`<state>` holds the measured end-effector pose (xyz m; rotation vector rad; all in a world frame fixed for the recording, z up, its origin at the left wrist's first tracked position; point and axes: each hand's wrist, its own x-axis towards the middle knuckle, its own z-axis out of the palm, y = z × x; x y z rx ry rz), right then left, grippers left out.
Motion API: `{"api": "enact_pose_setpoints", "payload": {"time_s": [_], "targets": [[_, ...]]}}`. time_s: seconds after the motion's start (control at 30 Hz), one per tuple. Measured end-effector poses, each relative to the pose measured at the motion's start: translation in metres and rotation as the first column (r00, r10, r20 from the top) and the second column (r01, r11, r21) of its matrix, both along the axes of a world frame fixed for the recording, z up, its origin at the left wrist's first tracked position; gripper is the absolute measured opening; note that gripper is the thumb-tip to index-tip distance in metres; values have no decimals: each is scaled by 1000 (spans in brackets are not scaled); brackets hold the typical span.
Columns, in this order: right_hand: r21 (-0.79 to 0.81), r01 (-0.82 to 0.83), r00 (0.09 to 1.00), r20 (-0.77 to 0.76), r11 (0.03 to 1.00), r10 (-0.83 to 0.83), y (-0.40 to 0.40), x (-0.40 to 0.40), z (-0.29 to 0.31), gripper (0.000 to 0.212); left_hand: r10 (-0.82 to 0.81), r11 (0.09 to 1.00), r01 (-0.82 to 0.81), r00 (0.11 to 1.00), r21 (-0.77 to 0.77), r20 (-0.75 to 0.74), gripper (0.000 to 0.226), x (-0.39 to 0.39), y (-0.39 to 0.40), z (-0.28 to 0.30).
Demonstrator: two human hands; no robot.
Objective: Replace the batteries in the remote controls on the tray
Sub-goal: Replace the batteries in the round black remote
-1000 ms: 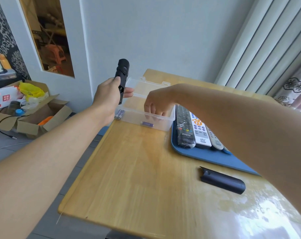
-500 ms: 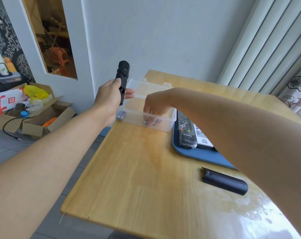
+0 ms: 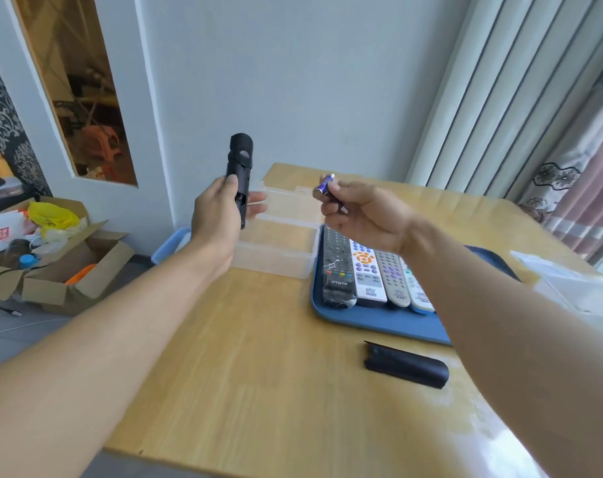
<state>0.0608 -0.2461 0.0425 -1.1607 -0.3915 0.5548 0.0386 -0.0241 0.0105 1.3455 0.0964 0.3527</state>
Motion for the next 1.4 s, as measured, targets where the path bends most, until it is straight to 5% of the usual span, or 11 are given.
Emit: {"api": "enact_pose_setpoints", "payload": {"time_s": [0.3, 0.63, 0.8, 0.93, 1.17, 1.4], "targets": [[110, 260, 942, -247, 959, -226, -83, -62, -15, 10, -257, 961, 250, 965, -115, -57, 28, -29, -119, 0], [-79, 464, 885, 21, 882, -464, -143, -88, -41, 28, -381, 925, 380, 918, -31, -112, 29, -51, -195, -12], [107, 465, 883, -136, 879, -450, -154, -90, -39, 20, -416, 909, 416, 901, -31, -120, 26, -58, -197, -21], [105, 449, 884, -195, 887, -425, -152, -96, -44, 19, -443, 896, 442, 891, -33, -102, 28, -62, -196, -22], [-140, 526, 849, 148, 839, -508, -148, -106, -45, 19, -539, 842, 537, 838, -47, -85, 30, -67, -192, -24], [-228, 749, 621, 570, 622, -538, -142, -110, -48, 16, -632, 770, 609, 768, -194, -100, 31, -65, -188, -24]]}}
